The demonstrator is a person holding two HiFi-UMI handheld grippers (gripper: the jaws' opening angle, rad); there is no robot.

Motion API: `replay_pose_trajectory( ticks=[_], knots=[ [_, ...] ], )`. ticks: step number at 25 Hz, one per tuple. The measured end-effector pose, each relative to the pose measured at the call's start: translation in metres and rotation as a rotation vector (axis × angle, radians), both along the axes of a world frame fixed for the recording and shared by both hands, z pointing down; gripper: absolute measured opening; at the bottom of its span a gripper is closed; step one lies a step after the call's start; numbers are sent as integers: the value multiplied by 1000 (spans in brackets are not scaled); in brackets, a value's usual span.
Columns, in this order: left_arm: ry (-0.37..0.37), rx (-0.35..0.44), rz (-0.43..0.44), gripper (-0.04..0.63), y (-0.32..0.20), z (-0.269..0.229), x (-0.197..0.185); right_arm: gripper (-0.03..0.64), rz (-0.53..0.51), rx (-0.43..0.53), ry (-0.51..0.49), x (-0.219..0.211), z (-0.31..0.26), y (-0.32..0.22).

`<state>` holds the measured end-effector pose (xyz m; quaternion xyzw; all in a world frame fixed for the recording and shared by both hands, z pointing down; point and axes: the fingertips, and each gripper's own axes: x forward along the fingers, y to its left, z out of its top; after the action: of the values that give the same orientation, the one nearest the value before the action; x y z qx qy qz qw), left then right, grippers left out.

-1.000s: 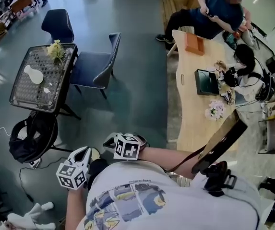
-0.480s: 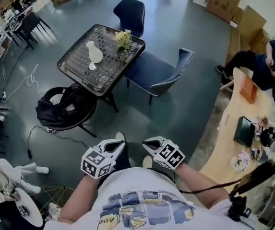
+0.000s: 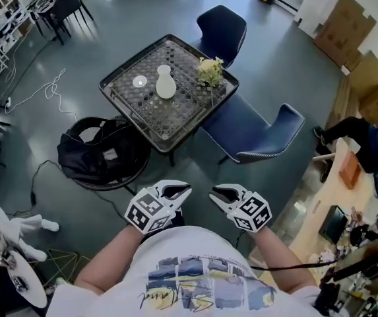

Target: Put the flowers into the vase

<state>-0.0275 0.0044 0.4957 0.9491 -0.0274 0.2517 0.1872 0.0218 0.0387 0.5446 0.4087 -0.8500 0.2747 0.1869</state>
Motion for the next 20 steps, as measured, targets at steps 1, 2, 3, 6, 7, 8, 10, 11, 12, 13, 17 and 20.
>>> replay_pose_trajectory(
  ticks=[1, 2, 3, 6, 7, 8, 10, 11, 12, 13, 17, 20],
  knots=[
    [10, 1, 5, 14, -14, -2, -1, 82, 1, -3, 13, 1, 1, -19],
    [18, 2, 10, 12, -29, -4, -4, 104, 5, -5, 20, 2, 1, -40],
    [22, 6, 13, 14, -43, -6, -8, 120, 13, -3, 25, 2, 0, -61],
    [11, 18, -10, 14, -84, -2, -26, 150, 34, 17, 54, 2, 1, -117],
    [9, 16, -29, 14, -96, 0, -31, 156, 43, 17, 63, 5, 2, -132],
    [12, 12, -51, 14, -106, 1, -34, 160, 51, 12, 68, 11, 4, -145],
    [27, -1, -99, 14, -123, 0, -39, 165, 57, -4, 77, 24, 7, -168],
    [33, -7, -123, 14, -131, 0, -40, 170, 59, -10, 83, 33, 8, -181],
    [35, -12, -143, 14, -140, 2, -40, 177, 64, -13, 88, 44, 10, -195],
    [32, -17, -159, 14, -149, 3, -39, 184, 73, -15, 89, 56, 11, -212],
    [1, -27, -211, 25, -186, 7, -27, 195, 99, -35, 75, 108, 17, -286],
    [-8, -29, -265, 31, -220, 4, -9, 201, 131, -45, 83, 156, 20, -350]
  ],
)
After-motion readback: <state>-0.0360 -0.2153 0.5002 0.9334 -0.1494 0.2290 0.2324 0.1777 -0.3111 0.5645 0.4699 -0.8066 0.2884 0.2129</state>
